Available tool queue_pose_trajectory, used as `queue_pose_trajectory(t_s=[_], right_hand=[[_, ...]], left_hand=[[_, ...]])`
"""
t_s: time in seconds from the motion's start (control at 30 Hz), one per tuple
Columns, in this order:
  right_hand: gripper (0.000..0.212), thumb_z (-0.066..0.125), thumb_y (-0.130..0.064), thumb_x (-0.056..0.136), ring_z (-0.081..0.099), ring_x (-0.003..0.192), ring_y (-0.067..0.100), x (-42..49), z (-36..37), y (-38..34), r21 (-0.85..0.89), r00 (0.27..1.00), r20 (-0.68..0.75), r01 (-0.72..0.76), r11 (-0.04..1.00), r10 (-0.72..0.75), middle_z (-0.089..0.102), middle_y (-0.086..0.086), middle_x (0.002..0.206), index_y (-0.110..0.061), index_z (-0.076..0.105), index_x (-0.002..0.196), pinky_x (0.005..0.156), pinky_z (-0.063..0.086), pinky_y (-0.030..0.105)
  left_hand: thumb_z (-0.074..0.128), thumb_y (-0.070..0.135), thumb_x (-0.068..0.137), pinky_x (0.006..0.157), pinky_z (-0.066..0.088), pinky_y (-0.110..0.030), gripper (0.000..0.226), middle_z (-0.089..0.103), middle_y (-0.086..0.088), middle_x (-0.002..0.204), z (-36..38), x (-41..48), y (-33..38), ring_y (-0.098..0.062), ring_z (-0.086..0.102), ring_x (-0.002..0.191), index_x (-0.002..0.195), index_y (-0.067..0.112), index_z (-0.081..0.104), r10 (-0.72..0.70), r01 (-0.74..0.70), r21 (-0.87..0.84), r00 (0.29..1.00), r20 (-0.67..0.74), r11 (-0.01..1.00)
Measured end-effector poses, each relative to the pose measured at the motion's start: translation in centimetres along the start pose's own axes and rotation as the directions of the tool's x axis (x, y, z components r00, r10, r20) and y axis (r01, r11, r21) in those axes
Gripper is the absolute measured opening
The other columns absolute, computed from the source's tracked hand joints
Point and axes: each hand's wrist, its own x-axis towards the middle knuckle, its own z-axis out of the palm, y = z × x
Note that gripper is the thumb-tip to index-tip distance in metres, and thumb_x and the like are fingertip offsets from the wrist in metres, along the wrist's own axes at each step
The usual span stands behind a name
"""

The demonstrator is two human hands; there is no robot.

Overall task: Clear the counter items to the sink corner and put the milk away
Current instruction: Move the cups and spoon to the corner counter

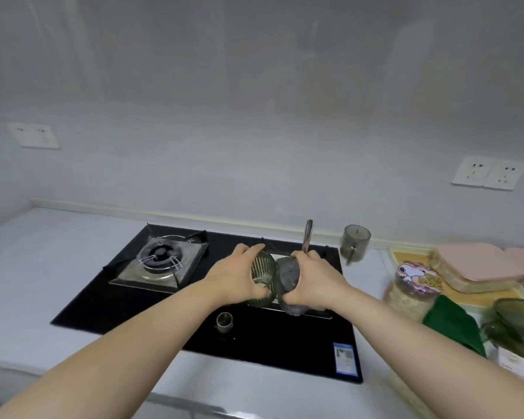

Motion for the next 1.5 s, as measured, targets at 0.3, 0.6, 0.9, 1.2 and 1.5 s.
queue_pose_trajectory(t_s=[0.3,0.6,0.9,1.2,1.5], right_hand=[[0.094,0.071,-0.045,0.062,0.046,0.115,0.022,3.3,5.7,-19.8,-0.050,0.976,0.060,0.214,0.976,-0.211,0.038,0.001,0.129,-0.023,0.027,0.143,0.090,0.049,0.037],[0.096,0.072,-0.045,0.063,0.038,0.129,0.025,6.9,11.2,-34.4,-0.030,0.920,0.123,0.377,0.926,-0.371,0.031,0.004,0.142,-0.021,0.026,0.144,0.101,0.042,0.039],[0.095,0.072,-0.049,0.063,0.044,0.123,0.023,14.8,16.2,-45.3,-0.007,0.859,0.184,0.488,0.873,-0.479,0.038,0.003,0.131,-0.021,0.028,0.142,0.097,0.045,0.036],[0.087,0.073,-0.045,0.062,0.044,0.119,0.022,26.7,18.3,-57.1,0.020,0.807,0.190,0.567,0.824,-0.560,0.039,0.002,0.127,-0.023,0.034,0.137,0.093,0.047,0.036],[0.084,0.074,-0.046,0.062,0.045,0.115,0.022,34.0,21.5,-64.7,0.040,0.776,0.253,0.588,0.808,-0.577,0.035,0.001,0.122,-0.023,0.036,0.133,0.092,0.047,0.035]], left_hand=[[0.071,0.043,0.069,0.096,0.044,-0.034,0.092,0.033,0.002,0.141,-8.8,-9.6,-15.9,-0.021,0.050,0.119,0.145,0.025,0.023,-0.156,0.159,0.017,0.980,-0.125,0.987],[0.071,0.043,0.071,0.094,0.044,-0.032,0.093,0.028,0.004,0.139,-14.8,-15.8,-29.1,-0.020,0.051,0.116,0.147,0.026,0.020,-0.330,0.330,-0.031,0.922,-0.203,0.943],[0.071,0.042,0.072,0.093,0.043,-0.029,0.092,0.026,0.005,0.141,-19.8,-16.2,-40.7,-0.018,0.050,0.118,0.148,0.029,0.020,-0.422,0.428,-0.025,0.875,-0.238,0.903],[0.070,0.038,0.074,0.095,0.042,-0.029,0.089,0.027,0.006,0.142,-28.0,-12.3,-52.5,-0.018,0.049,0.119,0.147,0.028,0.021,-0.507,0.517,-0.054,0.805,-0.308,0.854],[0.071,0.043,0.075,0.098,0.043,-0.032,0.088,0.028,0.004,0.144,-30.8,-10.2,-62.0,-0.019,0.046,0.123,0.147,0.027,0.023,-0.553,0.544,-0.129,0.767,-0.326,0.829]])
